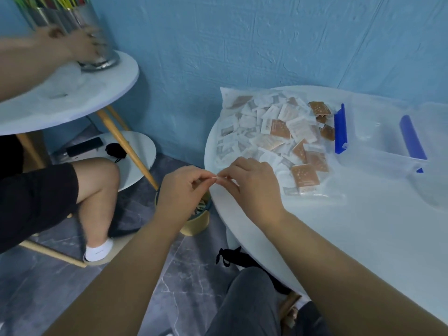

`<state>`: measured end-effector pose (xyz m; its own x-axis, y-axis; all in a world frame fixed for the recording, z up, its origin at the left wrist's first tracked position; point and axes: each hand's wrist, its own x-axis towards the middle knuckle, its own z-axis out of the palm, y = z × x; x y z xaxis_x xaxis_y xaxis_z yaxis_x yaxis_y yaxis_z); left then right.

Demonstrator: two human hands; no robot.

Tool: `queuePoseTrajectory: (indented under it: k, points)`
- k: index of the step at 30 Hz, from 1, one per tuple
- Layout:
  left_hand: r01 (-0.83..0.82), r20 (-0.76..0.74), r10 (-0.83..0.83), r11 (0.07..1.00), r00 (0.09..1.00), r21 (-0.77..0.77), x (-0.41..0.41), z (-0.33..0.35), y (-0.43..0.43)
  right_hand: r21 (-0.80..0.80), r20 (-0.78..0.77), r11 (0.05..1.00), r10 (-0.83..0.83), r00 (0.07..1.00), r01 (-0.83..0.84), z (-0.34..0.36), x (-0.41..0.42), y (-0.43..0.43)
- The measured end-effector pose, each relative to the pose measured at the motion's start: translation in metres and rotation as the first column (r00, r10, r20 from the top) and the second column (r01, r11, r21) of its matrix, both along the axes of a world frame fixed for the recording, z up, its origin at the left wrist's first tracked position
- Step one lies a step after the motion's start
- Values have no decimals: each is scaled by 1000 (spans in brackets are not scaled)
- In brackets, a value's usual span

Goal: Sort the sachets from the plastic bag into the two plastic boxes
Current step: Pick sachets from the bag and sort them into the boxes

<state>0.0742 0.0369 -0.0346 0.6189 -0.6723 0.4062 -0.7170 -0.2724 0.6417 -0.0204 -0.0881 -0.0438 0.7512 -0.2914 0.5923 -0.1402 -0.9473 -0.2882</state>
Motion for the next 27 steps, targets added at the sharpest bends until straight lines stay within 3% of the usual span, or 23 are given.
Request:
queuePoseTrajectory:
  k: [5,10,13,16,18,22,27]
  points:
    - [-57,-43,58,998,997,34,-3,-5,4,41,-49,998,-46,998,48,-14,-42,-28]
    - [-59,-53,66,991,996,119,-6,-10,8,-52,-80,979,-201,976,197,-21,-111,-67]
    - [-20,78,3,978,997,210,-12,-7,1,-51,-61,978,-203,977,200,-21,-120,-72]
    - [28,286,-91,976,954,217,-36,2,-20,-61,-35,982,-183,982,181,-23,-118,-71]
    - [91,338,-168,969,926,231,-55,3,-39,-89,-43,980,-183,982,179,-25,-117,-70]
    - [175,336,-265,946,904,273,-76,-1,-68,-158,-67,972,-187,980,175,-25,-117,-70]
    - [213,224,-290,926,931,313,-77,-7,-73,-214,-17,953,-223,975,214,-22,-115,-71]
